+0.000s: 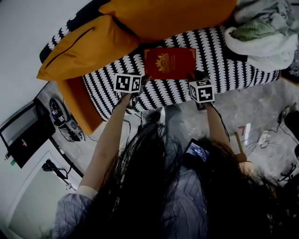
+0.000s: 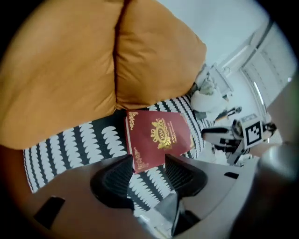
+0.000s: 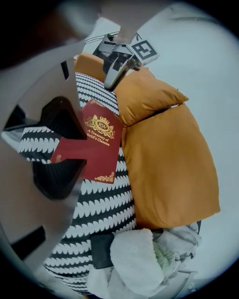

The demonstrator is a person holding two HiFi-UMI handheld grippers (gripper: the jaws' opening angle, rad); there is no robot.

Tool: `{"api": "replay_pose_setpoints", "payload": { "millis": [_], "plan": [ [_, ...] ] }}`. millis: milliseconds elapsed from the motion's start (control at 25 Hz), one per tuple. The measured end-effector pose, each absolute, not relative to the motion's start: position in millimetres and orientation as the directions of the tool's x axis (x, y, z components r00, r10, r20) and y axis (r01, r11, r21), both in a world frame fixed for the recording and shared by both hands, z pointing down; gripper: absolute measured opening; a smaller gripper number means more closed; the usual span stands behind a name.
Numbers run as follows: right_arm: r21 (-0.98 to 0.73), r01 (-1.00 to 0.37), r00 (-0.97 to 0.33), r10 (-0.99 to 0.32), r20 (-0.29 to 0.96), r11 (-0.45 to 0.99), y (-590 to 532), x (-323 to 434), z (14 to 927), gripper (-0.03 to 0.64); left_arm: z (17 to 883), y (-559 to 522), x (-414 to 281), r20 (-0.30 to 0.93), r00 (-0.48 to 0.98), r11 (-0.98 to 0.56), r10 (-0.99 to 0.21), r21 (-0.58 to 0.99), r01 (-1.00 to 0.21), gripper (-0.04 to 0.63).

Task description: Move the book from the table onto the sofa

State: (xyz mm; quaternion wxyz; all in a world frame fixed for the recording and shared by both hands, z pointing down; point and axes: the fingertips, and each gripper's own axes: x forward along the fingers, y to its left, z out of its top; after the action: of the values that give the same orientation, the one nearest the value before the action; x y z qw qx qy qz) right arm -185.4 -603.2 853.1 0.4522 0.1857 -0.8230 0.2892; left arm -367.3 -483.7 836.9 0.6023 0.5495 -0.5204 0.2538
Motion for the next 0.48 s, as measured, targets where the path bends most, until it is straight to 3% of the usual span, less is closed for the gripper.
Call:
{"api": "replay_pose_setpoints", "payload": {
  "millis": [80, 200, 480],
  "plan": [
    [-0.332, -0.572, -0.533, -0.033, 0.845, 0.750, -598, -184, 846, 0.120, 823, -485, -362, 0.866, 0.363, 0.341, -0.345, 0.475, -0.811, 0.212],
    [-0.380, -0.590, -0.566, -0.030, 0.824, 0.712, -592, -180, 828, 0.120, 798, -478, -346, 0.809, 0.414, 0.327, -0.417, 0.559, -0.762, 0.212],
    [-0.390, -0.587, -0.603, -0.062, 0.795, 0.710, -582, -162, 774, 0.118, 745, -449, -310, 0.810, 0.438, 0.126, -0.390, 0.518, -0.846, 0.212]
  ]
}}
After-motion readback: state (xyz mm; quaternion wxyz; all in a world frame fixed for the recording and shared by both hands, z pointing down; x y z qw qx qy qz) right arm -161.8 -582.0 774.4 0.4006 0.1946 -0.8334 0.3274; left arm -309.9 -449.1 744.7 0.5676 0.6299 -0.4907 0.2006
